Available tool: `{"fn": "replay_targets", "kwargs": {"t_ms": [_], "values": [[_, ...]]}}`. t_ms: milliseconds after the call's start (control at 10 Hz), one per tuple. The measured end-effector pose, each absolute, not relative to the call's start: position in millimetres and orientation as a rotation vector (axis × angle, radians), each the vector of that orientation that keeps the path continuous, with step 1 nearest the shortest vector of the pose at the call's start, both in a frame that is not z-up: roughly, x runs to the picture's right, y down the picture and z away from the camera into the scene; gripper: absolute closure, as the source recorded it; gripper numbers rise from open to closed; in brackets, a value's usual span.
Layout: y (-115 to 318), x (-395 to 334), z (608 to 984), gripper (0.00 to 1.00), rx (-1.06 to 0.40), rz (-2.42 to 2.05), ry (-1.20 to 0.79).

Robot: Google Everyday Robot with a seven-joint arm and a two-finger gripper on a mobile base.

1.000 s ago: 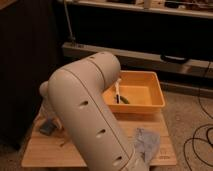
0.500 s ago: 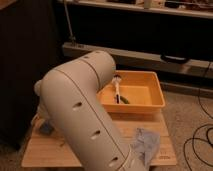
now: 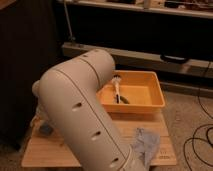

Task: Wipe table surface with sponge

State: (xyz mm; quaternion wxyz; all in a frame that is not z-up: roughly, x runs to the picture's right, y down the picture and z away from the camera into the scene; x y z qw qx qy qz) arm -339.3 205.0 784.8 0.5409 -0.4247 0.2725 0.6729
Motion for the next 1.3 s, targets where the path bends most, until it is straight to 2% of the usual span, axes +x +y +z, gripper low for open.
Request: {"fn": "replay_targets", "kwargs": {"t_ms": [300, 400, 800, 1000, 1200, 1300], "values": [[203.0, -340.8, 791.9, 0.20, -1.016, 1.596, 0.638], [202.1, -341.1, 795.2, 0.25, -1.017, 1.595, 0.642], [201.9, -341.3, 814.4, 0.63, -1.034, 1.590, 0.671], [201.8, -341.9, 819.1, 0.86, -1.053, 1.587, 0.693], [201.6, -343.2, 822.8, 1.00, -1.050, 1.575, 0.707], [202.2, -342.8, 822.9, 1.00, -1.048, 1.573, 0.707]]}}
